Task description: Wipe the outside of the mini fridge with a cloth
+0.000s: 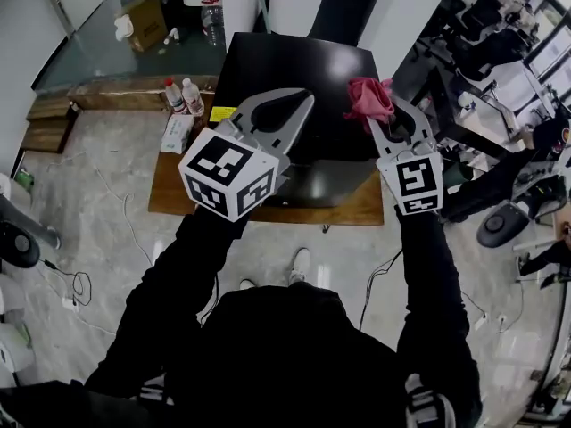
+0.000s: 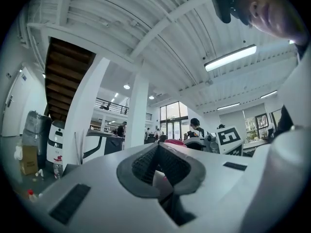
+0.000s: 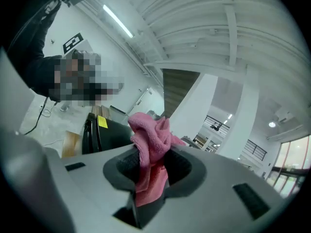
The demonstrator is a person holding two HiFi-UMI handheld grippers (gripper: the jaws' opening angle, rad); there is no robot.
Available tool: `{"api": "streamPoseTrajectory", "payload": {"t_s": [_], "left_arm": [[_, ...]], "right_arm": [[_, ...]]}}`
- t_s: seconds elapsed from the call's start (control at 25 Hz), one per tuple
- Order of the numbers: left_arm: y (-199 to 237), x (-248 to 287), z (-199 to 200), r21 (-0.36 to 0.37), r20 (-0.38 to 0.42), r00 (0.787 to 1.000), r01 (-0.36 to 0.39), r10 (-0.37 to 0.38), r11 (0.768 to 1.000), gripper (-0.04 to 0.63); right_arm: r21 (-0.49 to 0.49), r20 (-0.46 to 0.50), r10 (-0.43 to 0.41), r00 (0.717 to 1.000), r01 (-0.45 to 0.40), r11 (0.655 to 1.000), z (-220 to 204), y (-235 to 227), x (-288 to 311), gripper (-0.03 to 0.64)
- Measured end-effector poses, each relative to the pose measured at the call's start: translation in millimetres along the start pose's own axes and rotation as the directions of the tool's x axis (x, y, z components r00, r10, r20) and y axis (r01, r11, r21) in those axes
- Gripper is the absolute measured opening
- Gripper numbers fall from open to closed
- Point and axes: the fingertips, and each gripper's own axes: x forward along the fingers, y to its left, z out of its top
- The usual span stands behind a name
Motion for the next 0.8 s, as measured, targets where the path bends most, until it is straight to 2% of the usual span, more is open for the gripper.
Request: {"api": "streamPoseTrajectory", "payload": {"t_s": [0.12, 0.28, 0.48, 0.68, 0.8], "left_arm": [[12, 44, 12, 0.049, -0.015, 0.999, -0.032, 0.033, 0.998, 0.006], [37, 101, 8, 0.077, -0.048, 0.992, -0.111, 0.115, 0.991, 0.006], [56, 162, -16, 0.064, -0.124, 0.981, -0.145, 0.152, 0.987, 0.006], [75, 211, -52, 0.05, -0.215, 0.957, -0.189, 0.195, 0.981, 0.006], [88, 227, -69, 0.036, -0.258, 0.942, -0.214, 0.215, 0.976, 0.006]], "right_arm": [[0.08, -0.022, 0.067, 0.998, -0.065, 0.995, -17, -39, 33, 0.107], [0.162, -0.053, 0.175, 0.983, -0.164, 0.973, -49, -77, 87, 0.107], [0.229, -0.11, 0.296, 0.949, -0.265, 0.937, -97, -107, 146, 0.107], [0.219, -0.173, 0.361, 0.916, -0.322, 0.921, -142, -131, 200, 0.107], [0.205, -0.245, 0.426, 0.871, -0.383, 0.901, -169, -129, 238, 0.107]]}}
